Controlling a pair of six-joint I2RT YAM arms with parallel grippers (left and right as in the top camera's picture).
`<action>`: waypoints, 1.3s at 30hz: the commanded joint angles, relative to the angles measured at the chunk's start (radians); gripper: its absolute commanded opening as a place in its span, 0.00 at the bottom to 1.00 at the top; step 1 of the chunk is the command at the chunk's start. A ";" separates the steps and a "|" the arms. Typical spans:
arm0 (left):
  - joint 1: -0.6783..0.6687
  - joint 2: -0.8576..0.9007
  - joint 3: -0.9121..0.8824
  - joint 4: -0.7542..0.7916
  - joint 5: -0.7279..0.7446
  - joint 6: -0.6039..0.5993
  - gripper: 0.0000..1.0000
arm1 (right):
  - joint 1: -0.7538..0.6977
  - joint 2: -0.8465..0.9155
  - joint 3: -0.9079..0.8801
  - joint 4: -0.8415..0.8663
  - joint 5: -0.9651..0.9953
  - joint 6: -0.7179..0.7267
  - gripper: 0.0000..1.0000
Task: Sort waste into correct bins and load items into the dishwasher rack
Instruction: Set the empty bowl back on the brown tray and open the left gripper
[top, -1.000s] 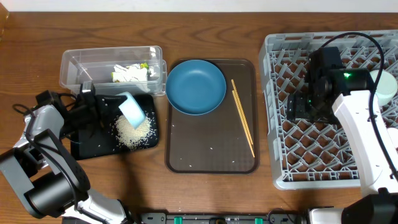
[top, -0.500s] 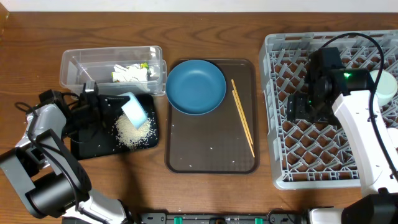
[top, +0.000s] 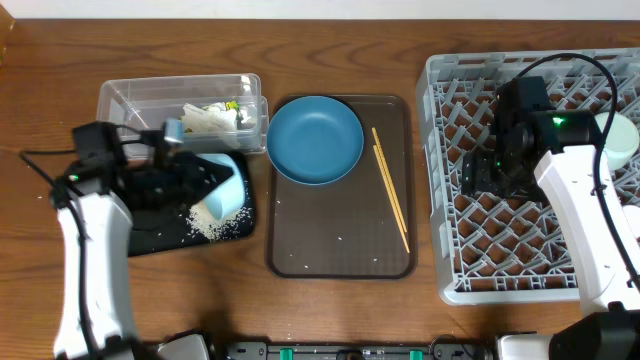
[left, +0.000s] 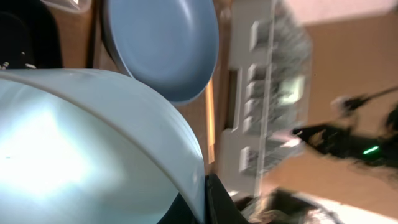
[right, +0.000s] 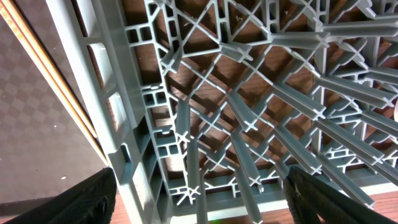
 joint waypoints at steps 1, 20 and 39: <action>-0.132 -0.048 0.007 -0.010 -0.230 -0.033 0.06 | -0.002 0.000 0.001 -0.001 -0.004 0.004 0.85; -0.859 0.205 -0.001 0.138 -0.515 -0.169 0.07 | -0.002 0.000 0.001 -0.001 -0.004 0.004 0.86; -0.937 0.251 0.047 0.268 -0.678 -0.202 0.41 | -0.002 0.000 0.001 0.000 -0.004 0.004 0.86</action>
